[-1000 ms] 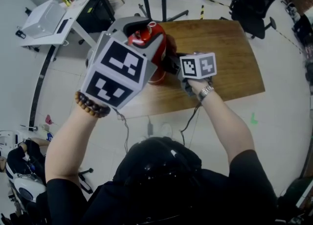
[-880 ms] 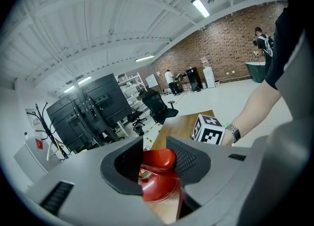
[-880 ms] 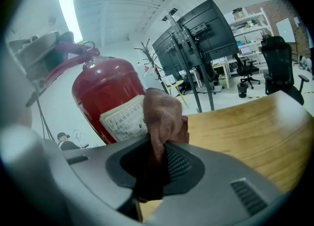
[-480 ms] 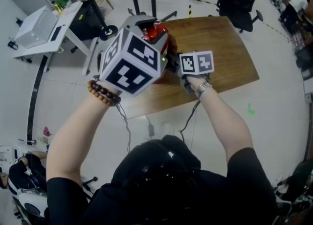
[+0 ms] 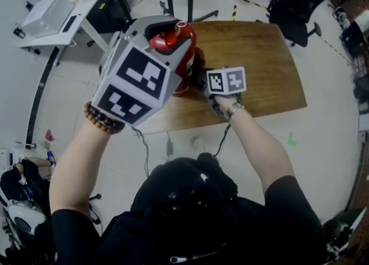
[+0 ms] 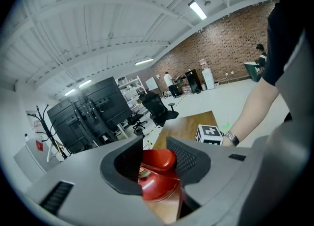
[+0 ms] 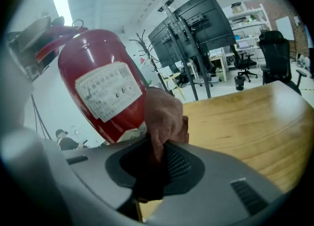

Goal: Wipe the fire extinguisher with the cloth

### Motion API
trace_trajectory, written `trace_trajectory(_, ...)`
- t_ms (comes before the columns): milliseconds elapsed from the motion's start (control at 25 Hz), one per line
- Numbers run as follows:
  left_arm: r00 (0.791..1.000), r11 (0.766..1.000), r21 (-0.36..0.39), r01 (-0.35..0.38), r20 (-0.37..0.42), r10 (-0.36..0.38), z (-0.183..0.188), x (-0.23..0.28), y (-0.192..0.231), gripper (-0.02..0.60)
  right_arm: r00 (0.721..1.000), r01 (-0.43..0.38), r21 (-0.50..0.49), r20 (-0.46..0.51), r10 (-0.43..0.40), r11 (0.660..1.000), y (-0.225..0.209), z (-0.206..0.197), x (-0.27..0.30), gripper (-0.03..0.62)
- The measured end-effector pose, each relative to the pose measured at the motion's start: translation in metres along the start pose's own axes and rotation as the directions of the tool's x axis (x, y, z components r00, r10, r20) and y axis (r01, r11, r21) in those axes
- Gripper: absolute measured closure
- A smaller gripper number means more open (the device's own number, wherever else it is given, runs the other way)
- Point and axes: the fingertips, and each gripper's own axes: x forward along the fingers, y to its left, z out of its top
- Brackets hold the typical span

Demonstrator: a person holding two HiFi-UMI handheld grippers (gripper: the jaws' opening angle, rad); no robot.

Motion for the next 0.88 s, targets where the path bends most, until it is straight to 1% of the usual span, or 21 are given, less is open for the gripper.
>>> trace_trajectory(200,0.998,0.996,-0.068,-0.06,-0.007,0.06,-0.001,-0.001,0.006,0.437,0.998,-0.053,-0.078,-0.047,0.049,0.996,-0.01,-0.016,0.02,0.523)
trace_trajectory(480,0.989,0.975,-0.175,-0.139,-0.077,0.128,-0.001,0.001,0.01,0.445,0.986,-0.09,-0.128,-0.149,0.071,0.988,-0.026,-0.041,0.044,0.523)
trace_trajectory(680,0.977,0.957,-0.21,-0.201,-0.12,0.179,-0.003,0.004,0.014,0.453,0.977,-0.109,-0.148,-0.2,0.078,0.983,-0.038,-0.057,0.061,0.522)
trace_trajectory(880,0.965,0.937,-0.245,-0.25,-0.146,0.219,-0.005,0.002,0.017,0.459,0.966,-0.131,-0.154,-0.241,0.091,0.979,-0.043,-0.07,0.074,0.522)
